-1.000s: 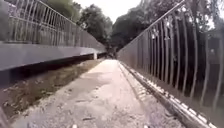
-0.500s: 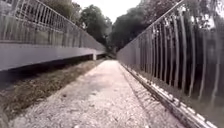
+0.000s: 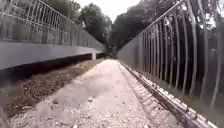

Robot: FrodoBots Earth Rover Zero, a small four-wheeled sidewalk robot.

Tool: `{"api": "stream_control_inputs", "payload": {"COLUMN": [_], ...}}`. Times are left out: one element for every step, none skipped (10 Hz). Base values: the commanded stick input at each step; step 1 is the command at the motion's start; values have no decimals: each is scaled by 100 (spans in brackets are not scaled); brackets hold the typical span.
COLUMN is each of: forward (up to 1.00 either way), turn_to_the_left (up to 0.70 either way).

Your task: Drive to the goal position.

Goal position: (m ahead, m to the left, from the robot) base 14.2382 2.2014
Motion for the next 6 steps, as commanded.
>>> {"api": "stream_control_inputs", "payload": {"forward": [50,50,50,50,50,50], "turn_to_the_left": [0,0,0,0,0,0]}}
